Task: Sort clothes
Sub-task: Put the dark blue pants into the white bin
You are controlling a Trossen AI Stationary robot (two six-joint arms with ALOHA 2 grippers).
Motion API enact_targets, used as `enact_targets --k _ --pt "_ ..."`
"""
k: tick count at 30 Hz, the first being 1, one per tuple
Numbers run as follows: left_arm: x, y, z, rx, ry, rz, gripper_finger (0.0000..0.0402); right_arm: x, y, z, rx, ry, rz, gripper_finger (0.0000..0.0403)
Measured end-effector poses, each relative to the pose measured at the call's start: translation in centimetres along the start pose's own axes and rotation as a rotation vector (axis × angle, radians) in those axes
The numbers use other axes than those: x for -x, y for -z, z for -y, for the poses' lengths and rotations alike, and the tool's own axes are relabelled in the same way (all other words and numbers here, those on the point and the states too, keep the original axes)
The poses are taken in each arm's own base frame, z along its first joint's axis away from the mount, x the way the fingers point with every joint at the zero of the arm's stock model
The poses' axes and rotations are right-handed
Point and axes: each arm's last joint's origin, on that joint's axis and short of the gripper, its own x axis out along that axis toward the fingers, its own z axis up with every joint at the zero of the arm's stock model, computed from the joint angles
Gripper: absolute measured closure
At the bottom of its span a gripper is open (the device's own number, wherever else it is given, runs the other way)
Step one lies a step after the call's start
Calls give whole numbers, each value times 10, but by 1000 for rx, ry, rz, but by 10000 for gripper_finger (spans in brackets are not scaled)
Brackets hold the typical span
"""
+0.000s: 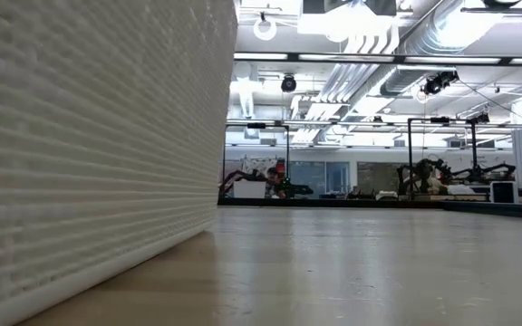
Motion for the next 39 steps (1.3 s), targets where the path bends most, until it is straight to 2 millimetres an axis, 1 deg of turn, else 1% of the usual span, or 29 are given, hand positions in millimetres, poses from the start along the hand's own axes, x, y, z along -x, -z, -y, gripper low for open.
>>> enact_targets --k 3,5,7,10,12,15,18,22,25,27,30,32,36,38,39 --pt "-14 -12 -11 -17 33 26 402 -4 10 2 -100 2 -95 172" --pt "-18 -21 -18 -25 60 51 402 -10 14 6 -157 14 -121 172" --pt "-20 -27 -23 -25 80 62 402 -21 20 9 -186 22 -148 172" --pt "-15 -31 -30 -7 103 67 402 -44 31 9 -195 -5 -205 172" --pt "-4 -34 -33 4 120 93 402 -60 38 11 -202 -20 -230 172" --pt "24 -40 -35 33 178 181 401 -86 43 11 -204 -33 -224 172" --pt "52 -42 -36 61 224 267 401 -111 43 13 -196 -86 -146 172" --pt "83 -38 -42 100 243 381 401 -142 43 18 -219 -130 -19 172" --pt "97 -32 -49 148 221 420 401 -167 55 24 -240 -144 -10 172" --pt "102 -25 -56 184 179 418 401 -177 61 27 -243 -153 -23 172" --pt "105 -12 -67 240 97 359 401 -183 68 29 -245 -145 -61 172" --pt "105 -5 -72 274 52 311 401 -181 69 30 -239 -103 -81 172" --pt "107 5 -80 312 16 237 401 -165 62 28 -222 29 -98 172" --pt "108 9 -82 318 12 216 401 -155 57 28 -199 97 -99 172" --pt "109 10 -83 323 10 210 401 -147 52 28 -186 125 -83 172"
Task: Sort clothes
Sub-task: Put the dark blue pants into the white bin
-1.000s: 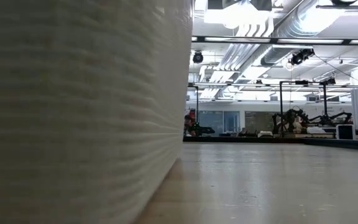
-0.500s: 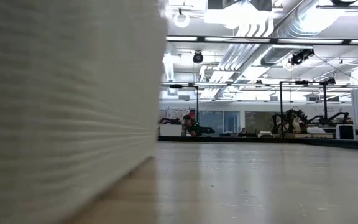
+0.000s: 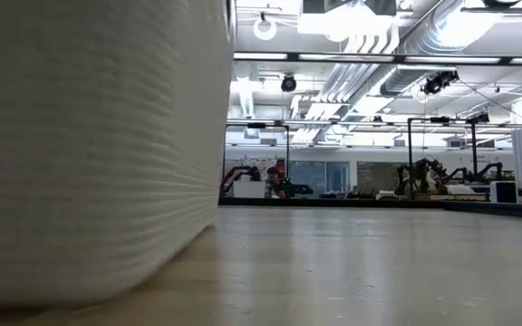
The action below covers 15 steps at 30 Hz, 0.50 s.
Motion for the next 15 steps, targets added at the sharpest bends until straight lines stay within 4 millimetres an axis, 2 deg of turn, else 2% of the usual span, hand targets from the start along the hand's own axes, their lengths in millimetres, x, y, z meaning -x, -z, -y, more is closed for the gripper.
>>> enact_targets --k 4,8,10,13,15 --pt "14 -4 -6 -2 -32 9 401 35 -25 -3 49 15 154 172" --pt "28 -8 -13 -4 -95 34 401 64 -42 -16 100 13 287 172" --pt "32 -4 -19 13 -149 -1 401 80 -50 -17 59 112 342 172" --pt "28 2 -25 91 -209 -66 401 103 -54 -7 -33 318 337 172" --pt "23 6 -27 94 -199 -74 401 107 -50 -1 -61 390 292 172"
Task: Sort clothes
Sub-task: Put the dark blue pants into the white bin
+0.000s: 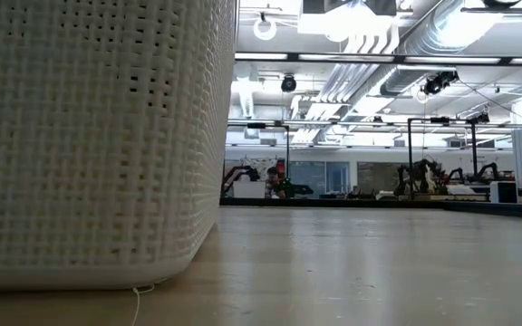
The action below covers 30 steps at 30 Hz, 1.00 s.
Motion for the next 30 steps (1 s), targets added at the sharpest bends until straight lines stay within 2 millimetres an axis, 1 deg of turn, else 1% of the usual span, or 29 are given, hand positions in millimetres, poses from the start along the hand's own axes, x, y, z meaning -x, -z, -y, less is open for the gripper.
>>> enact_targets --k 2,4,6,10,13,15,17,19,22,27,30 --pt "-8 2 2 -18 -48 -17 401 -4 6 2 5 13 -45 172" --pt "-21 6 4 -40 -118 -38 401 -8 11 2 9 -4 -79 172" --pt "-34 8 9 -83 -115 -73 401 -11 13 4 0 -28 -89 172" --pt "-53 11 31 -181 29 -137 401 -16 17 0 13 -55 -105 172" --pt "-58 11 53 -259 190 -143 401 -17 19 -1 17 -62 -110 172" --pt "-63 13 64 -324 239 -148 401 -15 17 0 13 -64 -102 172" --pt "-63 15 71 -381 274 -137 401 -15 17 0 15 -65 -104 172" --pt "-67 19 78 -432 288 -145 401 -15 19 0 24 -69 -117 172" --pt "-80 29 85 -476 275 -184 401 -15 21 0 33 -69 -136 172" --pt "-103 46 87 -516 232 -241 401 -15 22 0 41 -70 -145 172" --pt "-108 48 85 -555 199 -211 401 -15 22 0 46 -70 -152 172"
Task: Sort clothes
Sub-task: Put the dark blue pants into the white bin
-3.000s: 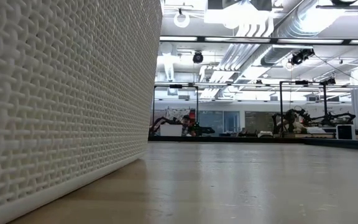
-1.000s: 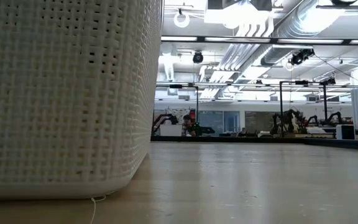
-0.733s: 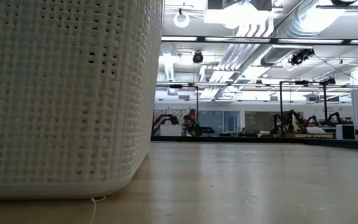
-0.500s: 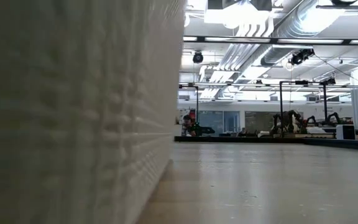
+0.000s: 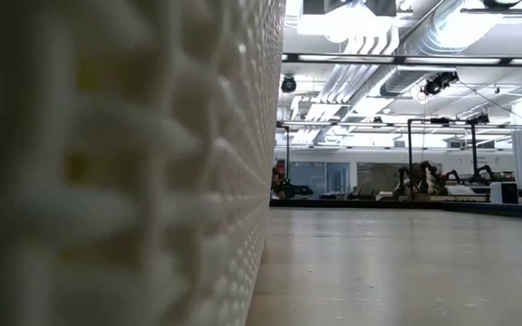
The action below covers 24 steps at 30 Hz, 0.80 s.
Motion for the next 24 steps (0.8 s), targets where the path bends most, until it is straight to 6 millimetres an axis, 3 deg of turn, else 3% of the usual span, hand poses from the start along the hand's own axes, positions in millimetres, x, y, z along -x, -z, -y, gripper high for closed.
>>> enact_targets --k 3,7,12,19,24 --pt "0 0 -7 -16 -89 47 401 0 1 0 3 1 -5 172" --pt "16 -3 -25 19 -156 119 401 0 2 0 9 2 -16 172" --pt "48 -7 -40 73 -149 258 401 0 2 0 12 2 -23 172" --pt "99 -16 -44 150 -19 516 401 0 3 0 15 2 -27 172" --pt "122 -13 -68 264 -374 663 401 0 3 0 16 2 -26 172"
